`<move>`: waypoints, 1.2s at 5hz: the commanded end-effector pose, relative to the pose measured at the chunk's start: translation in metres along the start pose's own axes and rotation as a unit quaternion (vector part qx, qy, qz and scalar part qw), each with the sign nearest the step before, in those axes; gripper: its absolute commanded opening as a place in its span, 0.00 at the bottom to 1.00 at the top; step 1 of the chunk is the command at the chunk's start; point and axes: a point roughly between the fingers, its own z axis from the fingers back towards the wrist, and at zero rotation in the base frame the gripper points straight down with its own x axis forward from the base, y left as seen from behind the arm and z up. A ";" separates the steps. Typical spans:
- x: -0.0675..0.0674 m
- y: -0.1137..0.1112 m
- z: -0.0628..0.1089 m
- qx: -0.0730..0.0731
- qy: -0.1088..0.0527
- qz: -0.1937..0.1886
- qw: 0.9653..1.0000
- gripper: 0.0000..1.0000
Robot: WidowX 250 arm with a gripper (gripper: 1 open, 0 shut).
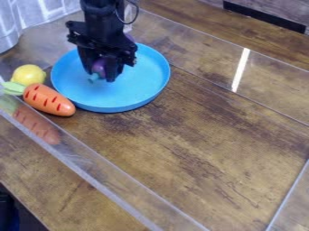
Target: Put the purple eggplant in the blue tray
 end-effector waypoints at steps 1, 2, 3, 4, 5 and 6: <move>0.012 0.012 0.024 0.002 -0.036 0.016 0.999 0.00; 0.015 0.010 0.019 0.003 -0.035 0.013 0.999 1.00; 0.024 0.010 0.038 -0.008 -0.049 0.019 0.999 1.00; 0.032 0.011 0.064 -0.015 -0.067 0.024 0.997 1.00; 0.040 0.016 0.086 -0.020 -0.077 0.033 0.996 1.00; 0.040 0.018 0.088 -0.027 -0.077 0.033 0.996 1.00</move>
